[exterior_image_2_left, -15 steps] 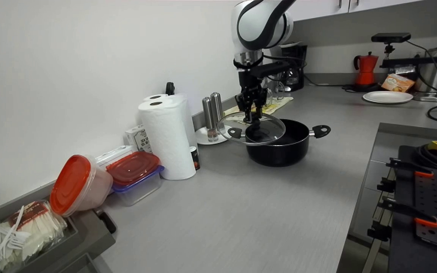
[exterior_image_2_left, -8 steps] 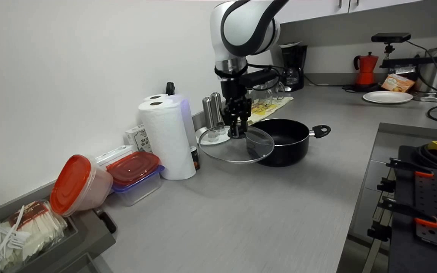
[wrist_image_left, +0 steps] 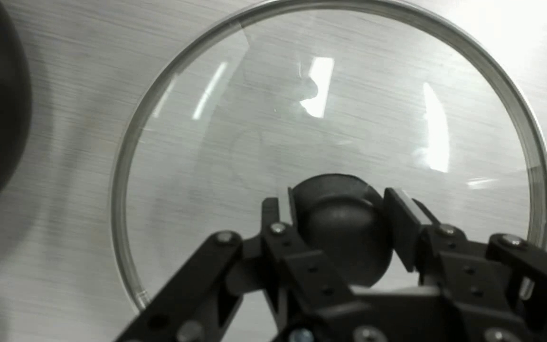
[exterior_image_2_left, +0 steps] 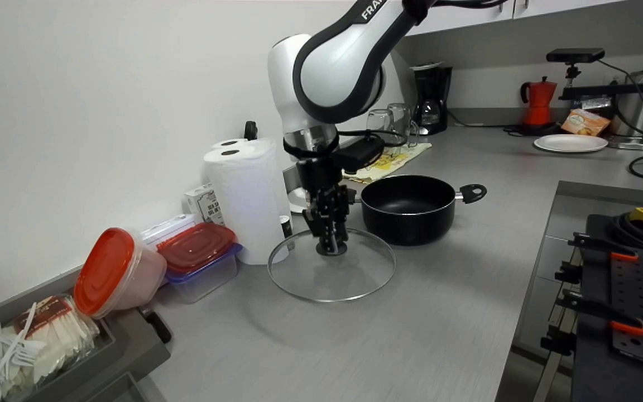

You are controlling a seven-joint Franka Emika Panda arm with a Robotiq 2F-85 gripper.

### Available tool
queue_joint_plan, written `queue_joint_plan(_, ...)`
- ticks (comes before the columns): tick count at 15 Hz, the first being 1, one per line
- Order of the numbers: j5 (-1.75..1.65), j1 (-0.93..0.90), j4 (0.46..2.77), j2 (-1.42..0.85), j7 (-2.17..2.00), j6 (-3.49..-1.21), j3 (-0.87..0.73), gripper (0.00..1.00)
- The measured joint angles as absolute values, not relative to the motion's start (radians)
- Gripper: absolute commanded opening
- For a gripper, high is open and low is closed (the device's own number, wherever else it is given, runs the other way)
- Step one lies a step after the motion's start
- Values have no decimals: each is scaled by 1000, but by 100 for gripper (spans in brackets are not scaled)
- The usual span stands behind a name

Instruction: Pick up the lid from the pot and put it on the table

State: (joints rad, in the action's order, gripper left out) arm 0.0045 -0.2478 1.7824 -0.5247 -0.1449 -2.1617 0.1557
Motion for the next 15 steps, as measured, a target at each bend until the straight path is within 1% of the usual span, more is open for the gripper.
queue_joint_plan(6, -94, -327, 1740, -649, -136, -2150, 158, 24)
queue_joint_plan(14, -151, -328, 1728, -702, -122, -2137, 128, 24)
queue_joint_plan(15, -151, -326, 1726, -703, -121, -2135, 126, 49)
